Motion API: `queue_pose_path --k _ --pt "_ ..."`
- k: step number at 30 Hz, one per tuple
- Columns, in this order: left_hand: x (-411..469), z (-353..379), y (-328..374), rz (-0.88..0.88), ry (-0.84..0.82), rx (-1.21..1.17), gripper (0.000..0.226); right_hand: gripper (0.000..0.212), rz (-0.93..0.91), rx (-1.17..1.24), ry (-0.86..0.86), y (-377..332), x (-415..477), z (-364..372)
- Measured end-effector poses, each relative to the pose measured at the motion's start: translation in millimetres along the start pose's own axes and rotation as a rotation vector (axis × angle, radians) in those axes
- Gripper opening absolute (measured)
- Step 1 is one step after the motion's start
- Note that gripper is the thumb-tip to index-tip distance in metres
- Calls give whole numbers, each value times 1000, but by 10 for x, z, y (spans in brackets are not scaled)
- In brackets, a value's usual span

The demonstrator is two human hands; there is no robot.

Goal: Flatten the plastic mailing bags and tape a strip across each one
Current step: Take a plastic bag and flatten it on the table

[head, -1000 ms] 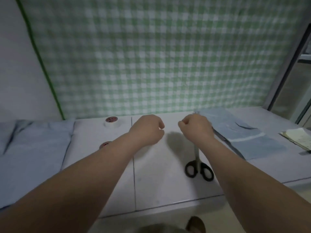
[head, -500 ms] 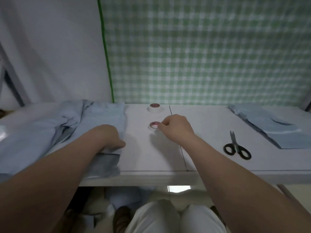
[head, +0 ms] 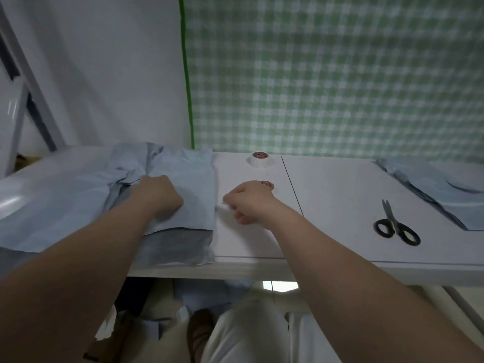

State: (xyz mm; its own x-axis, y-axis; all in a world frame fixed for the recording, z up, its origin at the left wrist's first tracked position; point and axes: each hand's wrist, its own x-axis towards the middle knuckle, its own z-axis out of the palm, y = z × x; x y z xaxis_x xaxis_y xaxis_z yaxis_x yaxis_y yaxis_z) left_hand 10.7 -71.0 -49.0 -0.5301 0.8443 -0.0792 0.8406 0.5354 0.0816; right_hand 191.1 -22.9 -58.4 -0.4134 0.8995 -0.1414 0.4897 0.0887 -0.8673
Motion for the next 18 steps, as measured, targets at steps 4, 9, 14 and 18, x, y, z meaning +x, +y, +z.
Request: queue_pose_path --k 4,9,14,18 --pt "154 -8 -125 -90 -23 -25 24 8 58 58 -39 -56 104 243" --pt "190 -73 -136 -88 1 -14 27 9 157 103 -7 -98 192 384" --pt "314 -17 -244 -134 11 -33 31 26 108 -248 51 -163 232 436" --pt "357 -18 -279 -103 -38 -49 35 63 -66 -452 -119 -257 154 475"
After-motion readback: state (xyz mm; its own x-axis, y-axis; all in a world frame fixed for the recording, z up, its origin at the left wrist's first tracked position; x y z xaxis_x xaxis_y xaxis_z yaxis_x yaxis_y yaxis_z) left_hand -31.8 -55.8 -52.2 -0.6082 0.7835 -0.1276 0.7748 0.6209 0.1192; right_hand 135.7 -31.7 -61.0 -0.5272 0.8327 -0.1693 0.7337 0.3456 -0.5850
